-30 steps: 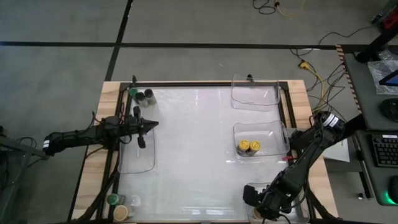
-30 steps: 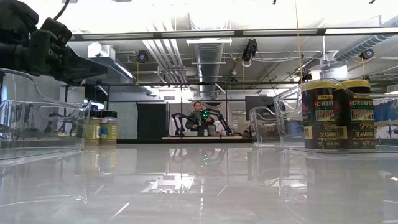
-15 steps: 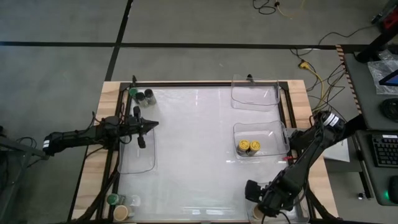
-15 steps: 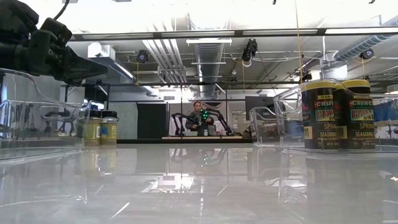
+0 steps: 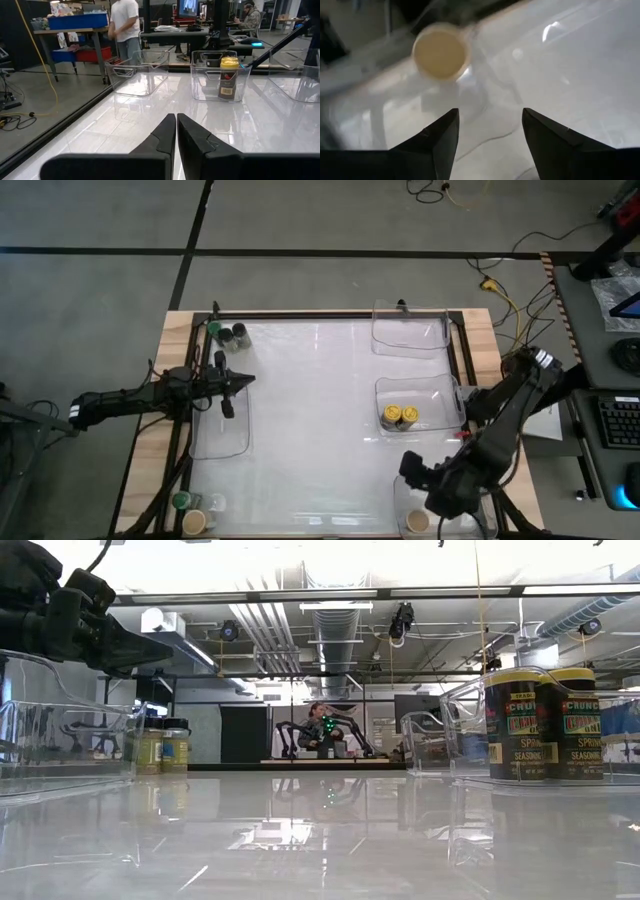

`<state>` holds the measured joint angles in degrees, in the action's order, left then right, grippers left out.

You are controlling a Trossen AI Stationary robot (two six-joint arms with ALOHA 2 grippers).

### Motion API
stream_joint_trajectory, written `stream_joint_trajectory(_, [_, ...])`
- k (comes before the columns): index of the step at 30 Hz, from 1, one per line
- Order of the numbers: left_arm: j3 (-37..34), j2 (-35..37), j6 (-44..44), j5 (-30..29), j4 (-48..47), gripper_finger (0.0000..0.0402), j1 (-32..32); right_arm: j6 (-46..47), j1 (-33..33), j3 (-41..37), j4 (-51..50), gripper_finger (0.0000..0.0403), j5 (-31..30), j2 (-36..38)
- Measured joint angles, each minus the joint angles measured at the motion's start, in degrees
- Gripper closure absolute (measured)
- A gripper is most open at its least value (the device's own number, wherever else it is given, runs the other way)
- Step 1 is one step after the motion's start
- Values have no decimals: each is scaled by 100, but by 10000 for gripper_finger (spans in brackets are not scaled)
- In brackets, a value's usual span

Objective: Sort spices by type
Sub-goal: Put the brown seasoning bottle into the bottom right transparent bin

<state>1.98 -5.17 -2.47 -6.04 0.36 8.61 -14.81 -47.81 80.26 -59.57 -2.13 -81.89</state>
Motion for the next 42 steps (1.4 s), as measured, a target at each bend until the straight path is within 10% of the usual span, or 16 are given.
stream_joint_trajectory(11, [0,1,1,0,0,400,1,164,626,-757,1512,220,-48,574])
stream_joint_trajectory(37, [0,0,72,0,97,400,0,-1177,3159,-880,6829,186,-70,-1452])
stream_joint_trajectory(42, [0,0,3178,279,371,400,-5,-686,3241,-625,6707,188,-50,-1491])
